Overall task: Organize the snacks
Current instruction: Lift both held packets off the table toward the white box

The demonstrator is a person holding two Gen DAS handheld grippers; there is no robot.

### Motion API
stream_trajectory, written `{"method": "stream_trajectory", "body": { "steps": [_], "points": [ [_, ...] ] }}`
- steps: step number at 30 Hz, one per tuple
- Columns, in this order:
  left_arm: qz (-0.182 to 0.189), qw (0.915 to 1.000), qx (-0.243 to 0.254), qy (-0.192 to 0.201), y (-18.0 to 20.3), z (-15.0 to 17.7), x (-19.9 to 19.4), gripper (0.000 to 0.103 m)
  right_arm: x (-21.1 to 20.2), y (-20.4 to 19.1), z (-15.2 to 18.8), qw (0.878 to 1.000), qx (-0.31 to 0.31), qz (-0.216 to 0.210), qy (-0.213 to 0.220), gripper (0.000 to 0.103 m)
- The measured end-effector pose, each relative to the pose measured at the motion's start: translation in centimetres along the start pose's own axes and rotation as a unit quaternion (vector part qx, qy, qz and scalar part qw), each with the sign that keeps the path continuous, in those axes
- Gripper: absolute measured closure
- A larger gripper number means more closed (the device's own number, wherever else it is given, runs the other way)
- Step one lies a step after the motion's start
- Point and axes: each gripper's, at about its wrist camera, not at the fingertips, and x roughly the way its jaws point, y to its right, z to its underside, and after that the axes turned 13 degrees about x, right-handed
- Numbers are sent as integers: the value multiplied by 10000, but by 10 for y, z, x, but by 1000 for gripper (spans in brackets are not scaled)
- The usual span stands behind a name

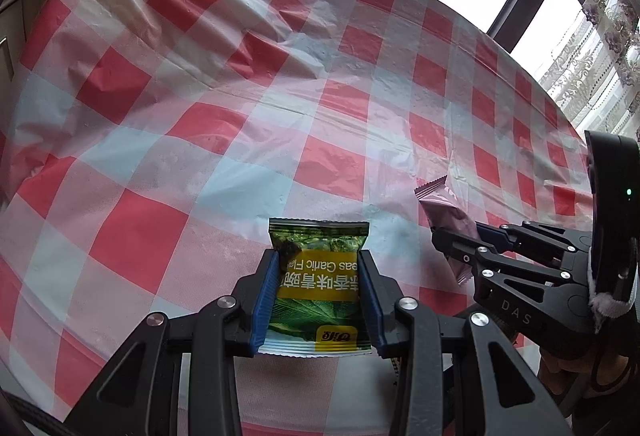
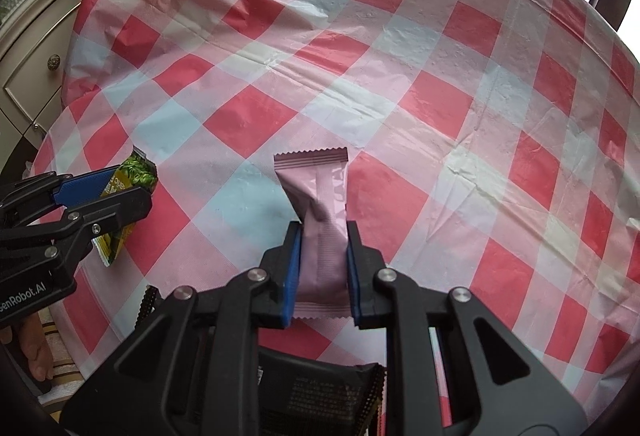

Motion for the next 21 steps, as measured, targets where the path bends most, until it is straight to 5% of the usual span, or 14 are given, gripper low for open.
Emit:
{"method": "stream_trajectory", "body": {
  "steps": [21],
  "points": [
    [323, 9982, 468, 194, 50, 10, -39, 63, -92, 24, 61, 9934, 915, 258, 644, 79]
  ]
}}
